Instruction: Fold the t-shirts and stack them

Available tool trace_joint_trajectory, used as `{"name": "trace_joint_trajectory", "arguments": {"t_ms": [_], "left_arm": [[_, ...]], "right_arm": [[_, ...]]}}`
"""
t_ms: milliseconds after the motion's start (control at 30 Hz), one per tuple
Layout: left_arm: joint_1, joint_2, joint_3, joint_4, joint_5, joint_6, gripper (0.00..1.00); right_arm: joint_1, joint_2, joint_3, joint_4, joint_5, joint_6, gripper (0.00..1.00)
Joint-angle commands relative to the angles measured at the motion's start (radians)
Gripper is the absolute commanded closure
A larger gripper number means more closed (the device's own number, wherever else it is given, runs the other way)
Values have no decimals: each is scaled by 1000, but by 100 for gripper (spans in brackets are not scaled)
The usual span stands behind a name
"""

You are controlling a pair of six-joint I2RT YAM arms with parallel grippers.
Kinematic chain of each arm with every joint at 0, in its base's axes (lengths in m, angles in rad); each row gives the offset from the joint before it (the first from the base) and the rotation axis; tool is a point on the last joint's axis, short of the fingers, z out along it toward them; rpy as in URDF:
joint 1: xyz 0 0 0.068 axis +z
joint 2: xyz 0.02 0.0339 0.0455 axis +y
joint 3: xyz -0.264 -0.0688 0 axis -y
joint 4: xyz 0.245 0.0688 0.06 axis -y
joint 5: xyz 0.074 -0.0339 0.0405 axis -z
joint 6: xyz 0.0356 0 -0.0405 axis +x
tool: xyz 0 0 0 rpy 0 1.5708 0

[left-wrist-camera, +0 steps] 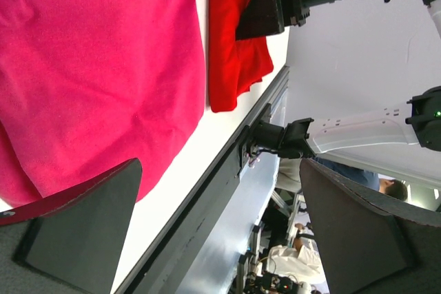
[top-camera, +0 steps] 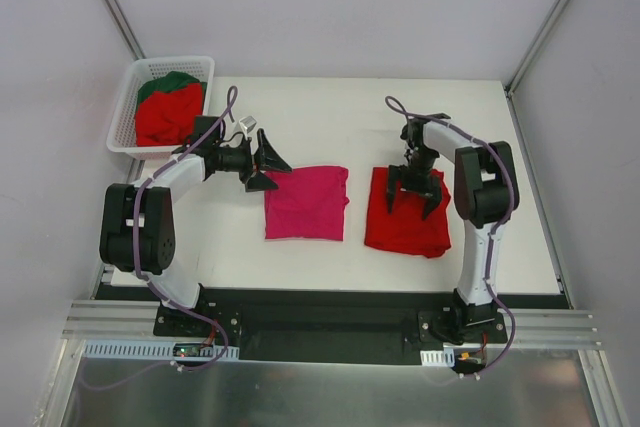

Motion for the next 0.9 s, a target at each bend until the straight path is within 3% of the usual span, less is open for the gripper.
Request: {"name": "trace_joint_trajectory", "arguments": {"t_ms": [0, 267, 500, 767, 867], "left_arm": [[11, -36, 21, -14, 15, 6, 1], [11, -16, 29, -19, 9, 4, 1], [11, -10, 51, -19, 2, -3, 1], [13, 0, 72, -57, -32, -17, 1], [20, 7, 80, -100, -70, -9, 1]], "right_arm": [[2, 39, 98, -18, -8, -37, 4], [2, 59, 130, -62, -21, -64, 4], [0, -23, 91, -90, 25, -90, 4], [8, -134, 313, -179, -8, -87, 4], [26, -178, 346, -159, -91, -83, 4]]}}
